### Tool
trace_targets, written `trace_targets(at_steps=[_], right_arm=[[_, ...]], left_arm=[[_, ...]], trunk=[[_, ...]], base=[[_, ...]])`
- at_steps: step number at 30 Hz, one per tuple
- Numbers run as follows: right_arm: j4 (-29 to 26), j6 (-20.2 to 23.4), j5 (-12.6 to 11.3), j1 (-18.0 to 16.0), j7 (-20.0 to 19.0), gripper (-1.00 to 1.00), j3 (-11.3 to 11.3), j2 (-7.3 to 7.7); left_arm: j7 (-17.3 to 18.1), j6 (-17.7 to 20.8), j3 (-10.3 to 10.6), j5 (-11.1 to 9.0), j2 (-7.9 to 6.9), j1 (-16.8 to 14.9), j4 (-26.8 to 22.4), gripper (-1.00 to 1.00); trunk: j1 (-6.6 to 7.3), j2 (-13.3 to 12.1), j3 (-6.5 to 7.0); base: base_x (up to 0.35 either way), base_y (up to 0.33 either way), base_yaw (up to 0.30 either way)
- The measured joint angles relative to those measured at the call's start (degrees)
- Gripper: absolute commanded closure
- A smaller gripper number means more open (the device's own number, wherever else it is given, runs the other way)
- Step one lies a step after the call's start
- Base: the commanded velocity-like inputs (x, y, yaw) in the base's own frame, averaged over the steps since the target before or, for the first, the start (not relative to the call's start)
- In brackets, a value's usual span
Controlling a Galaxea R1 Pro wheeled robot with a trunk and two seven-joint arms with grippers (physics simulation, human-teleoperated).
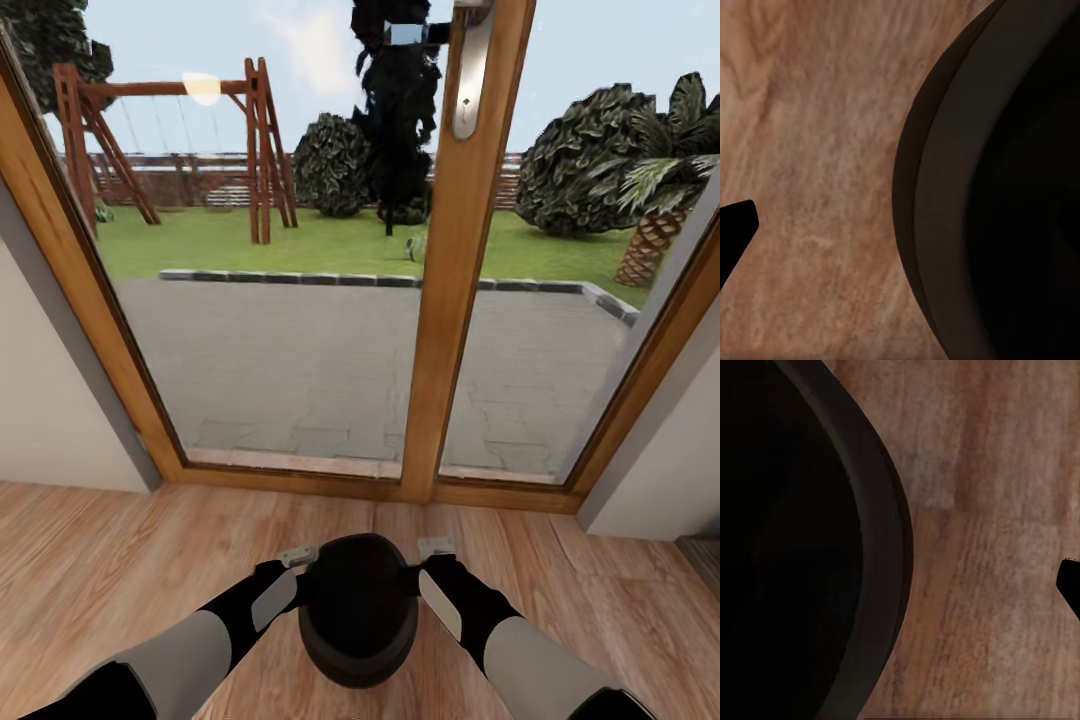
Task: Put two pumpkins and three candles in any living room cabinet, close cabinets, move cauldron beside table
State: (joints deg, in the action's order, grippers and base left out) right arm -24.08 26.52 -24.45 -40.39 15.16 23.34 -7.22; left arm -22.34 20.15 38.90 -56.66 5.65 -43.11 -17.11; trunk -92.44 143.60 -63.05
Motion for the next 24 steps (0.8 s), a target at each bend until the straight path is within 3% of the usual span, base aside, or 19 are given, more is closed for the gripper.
trace_targets(at_steps=[11, 24], right_arm=[[0.0, 0.0, 0.0, 0.0, 0.0, -1.0, 0.0, 0.01], [0.0, 0.0, 0.0, 0.0, 0.0, -1.0, 0.0, -0.03]], left_arm=[[-0.1, -0.1, 0.0, 0.0, 0.09, 0.0, 0.0, -1.0], [0.0, -0.9, 0.0, 0.0, 0.09, 0.0, 0.0, -1.0]], trunk=[[-0.18, 0.1, -1.55], [-0.23, 0.1, -2.0]], base=[[0.0, 0.0, 0.0], [0.0, 0.0, 0.0]])
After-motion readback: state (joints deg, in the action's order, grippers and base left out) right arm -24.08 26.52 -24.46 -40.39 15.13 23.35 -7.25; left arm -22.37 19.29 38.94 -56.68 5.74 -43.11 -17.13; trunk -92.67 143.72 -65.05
